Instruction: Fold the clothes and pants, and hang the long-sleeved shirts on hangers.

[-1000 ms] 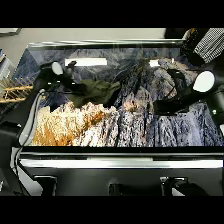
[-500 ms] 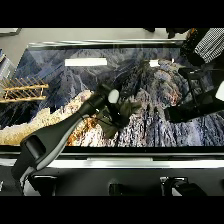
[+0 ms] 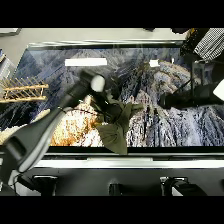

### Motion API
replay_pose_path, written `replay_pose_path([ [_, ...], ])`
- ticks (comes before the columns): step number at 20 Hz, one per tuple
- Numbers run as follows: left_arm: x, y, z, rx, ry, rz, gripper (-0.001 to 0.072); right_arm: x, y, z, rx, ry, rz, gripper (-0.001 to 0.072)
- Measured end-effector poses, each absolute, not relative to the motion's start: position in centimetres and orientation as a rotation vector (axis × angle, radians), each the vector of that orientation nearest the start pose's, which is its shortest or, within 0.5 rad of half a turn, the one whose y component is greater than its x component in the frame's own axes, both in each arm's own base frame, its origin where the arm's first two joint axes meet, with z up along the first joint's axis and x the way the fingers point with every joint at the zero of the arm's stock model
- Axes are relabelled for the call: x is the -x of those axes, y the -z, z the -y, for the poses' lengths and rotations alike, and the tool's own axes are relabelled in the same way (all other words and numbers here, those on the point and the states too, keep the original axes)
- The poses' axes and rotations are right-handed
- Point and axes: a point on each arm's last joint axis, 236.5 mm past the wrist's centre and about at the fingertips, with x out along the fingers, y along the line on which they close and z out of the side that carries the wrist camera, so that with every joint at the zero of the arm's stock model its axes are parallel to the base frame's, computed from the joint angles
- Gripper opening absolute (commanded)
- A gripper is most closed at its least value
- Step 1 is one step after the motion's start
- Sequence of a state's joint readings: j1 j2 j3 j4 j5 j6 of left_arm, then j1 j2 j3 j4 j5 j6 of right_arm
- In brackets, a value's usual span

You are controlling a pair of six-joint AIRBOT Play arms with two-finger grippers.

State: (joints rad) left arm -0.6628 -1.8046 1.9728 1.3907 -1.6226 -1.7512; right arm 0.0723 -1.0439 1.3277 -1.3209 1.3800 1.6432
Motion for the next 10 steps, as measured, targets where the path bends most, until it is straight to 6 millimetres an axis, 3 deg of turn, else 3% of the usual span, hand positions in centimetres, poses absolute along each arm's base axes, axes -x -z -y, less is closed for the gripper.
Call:
replay_pose_path([
  [2, -36.1, -6.9, 29.7, -0.172, 0.536, -1.43, 0.0453, -36.7, -13.2, -6.8, -0.334, -0.19, -1.118, 0.0499],
  [4, -37.3, -9.8, 27.1, -0.138, 0.517, -1.369, 0.0453, -38.9, -10.8, -5.7, -0.453, -0.209, -1.155, 0.051],
  [6, -38.0, -11.9, 25.1, -0.113, 0.502, -1.321, 0.0453, -40.8, -7.6, -5.6, -0.531, -0.259, -1.207, 0.0598],
  [10, -39.0, -13.9, 22.3, -0.079, 0.468, -1.274, 0.0452, -43.3, 0.2, -6.6, -0.6, -0.334, -1.316, 0.0598],
])
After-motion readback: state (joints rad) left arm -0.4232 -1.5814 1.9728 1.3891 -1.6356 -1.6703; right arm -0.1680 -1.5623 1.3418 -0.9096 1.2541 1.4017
